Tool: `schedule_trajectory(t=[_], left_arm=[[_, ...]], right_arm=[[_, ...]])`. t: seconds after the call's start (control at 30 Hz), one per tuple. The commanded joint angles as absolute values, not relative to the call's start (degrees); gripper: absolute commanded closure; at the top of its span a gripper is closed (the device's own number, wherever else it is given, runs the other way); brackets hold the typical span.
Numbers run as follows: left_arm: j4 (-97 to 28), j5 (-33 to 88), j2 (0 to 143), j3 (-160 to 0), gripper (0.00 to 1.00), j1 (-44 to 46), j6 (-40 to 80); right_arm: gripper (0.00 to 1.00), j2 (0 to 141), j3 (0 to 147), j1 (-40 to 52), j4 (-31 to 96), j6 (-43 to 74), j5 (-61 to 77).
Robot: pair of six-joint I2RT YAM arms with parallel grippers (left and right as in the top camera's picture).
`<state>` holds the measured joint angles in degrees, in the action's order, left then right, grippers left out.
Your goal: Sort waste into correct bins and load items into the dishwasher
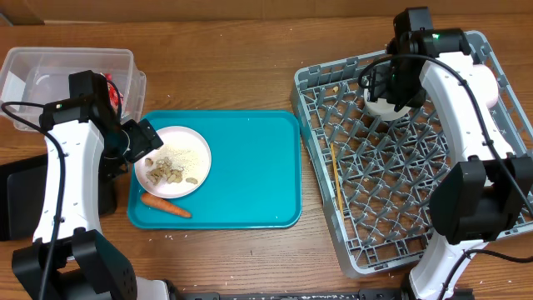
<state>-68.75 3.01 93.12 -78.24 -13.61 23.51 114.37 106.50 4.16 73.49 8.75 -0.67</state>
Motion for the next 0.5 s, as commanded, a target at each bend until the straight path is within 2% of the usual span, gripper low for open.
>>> schedule_trajectory(t=[0.0,0.2,0.47], left_arm=[[-68.75,2.39,92.16,-78.0,0.04,-13.47,22.26],[-68.79,2.35,92.16,-78.0,0.04,-13.5,22.24],[-68.75,2.35,92.16,-78.0,0.04,-13.47,22.24]], right_arm=[[0.32,109.21,107.46,3.88,71.77,14.11,-5.26],[0.2,104.71,110.0,-1.13,68.84,18.02,-13.76],[0.19,105.47,110.21,-13.39,65.89,17.85,-14.11]])
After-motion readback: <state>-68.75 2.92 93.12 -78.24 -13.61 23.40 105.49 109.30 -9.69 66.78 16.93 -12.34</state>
